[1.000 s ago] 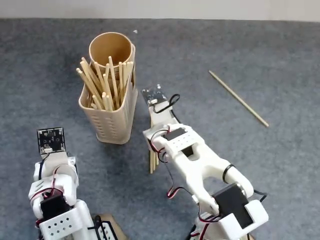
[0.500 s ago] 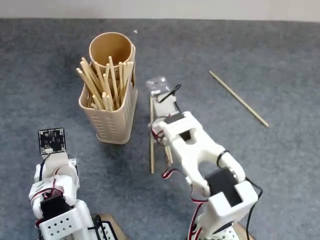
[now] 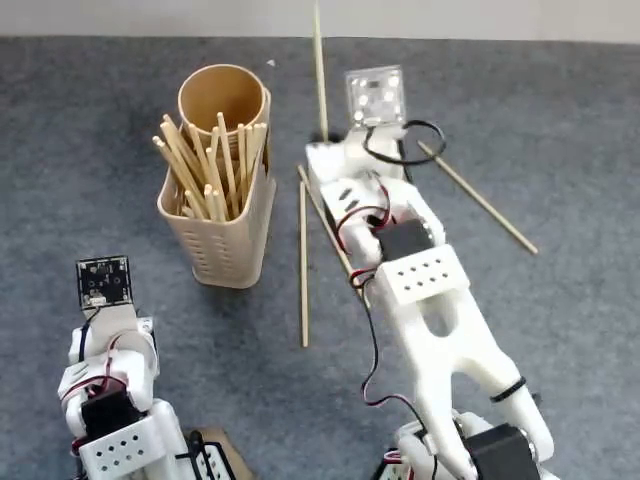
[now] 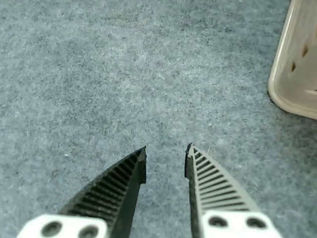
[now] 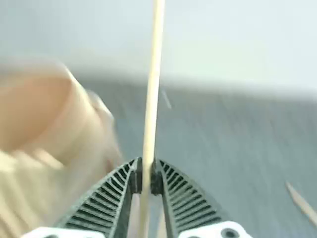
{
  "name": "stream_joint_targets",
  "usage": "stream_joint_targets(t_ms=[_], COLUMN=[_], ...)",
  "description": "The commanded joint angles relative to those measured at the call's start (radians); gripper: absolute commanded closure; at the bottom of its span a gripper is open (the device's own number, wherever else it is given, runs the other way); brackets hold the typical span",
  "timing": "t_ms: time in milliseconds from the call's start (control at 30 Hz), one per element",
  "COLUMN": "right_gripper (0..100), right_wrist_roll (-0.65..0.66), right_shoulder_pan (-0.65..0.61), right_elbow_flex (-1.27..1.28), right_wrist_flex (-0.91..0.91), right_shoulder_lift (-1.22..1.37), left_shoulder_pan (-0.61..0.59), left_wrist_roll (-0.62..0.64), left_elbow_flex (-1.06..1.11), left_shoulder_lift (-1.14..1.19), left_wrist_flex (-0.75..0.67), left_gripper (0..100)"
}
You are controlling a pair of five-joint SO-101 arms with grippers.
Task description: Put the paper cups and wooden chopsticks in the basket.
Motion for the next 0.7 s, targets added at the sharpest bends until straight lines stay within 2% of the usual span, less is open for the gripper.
stream_joint_targets(t_ms=[0,67,233,400,533,667], right_gripper=[99.2,99.2,99.2,99.2,98.7,85.7], right_wrist_roll=[0.118,0.201,0.209,0.209,0.209,0.207], right_shoulder_pan=[-0.093,-0.157,-0.288,-0.297,-0.272,-0.271], right_elbow_flex=[-0.036,-0.036,-0.015,0.081,0.194,0.26], right_wrist_flex=[-0.237,-0.305,-0.579,-0.771,-0.855,-0.863], right_shoulder_lift=[-0.053,-0.053,-0.047,0.007,0.036,0.038], left_shoulder_pan=[0.015,0.015,0.015,0.015,0.015,0.015], left_wrist_roll=[-0.015,-0.015,-0.015,-0.015,-0.015,-0.015], left_elbow_flex=[0.018,0.018,0.018,0.018,0.018,0.018], left_shoulder_lift=[-0.008,-0.008,-0.008,-0.005,-0.005,-0.005], left_wrist_flex=[0.005,0.003,0.003,0.005,0.005,0.005], left_gripper=[84,84,84,84,84,84])
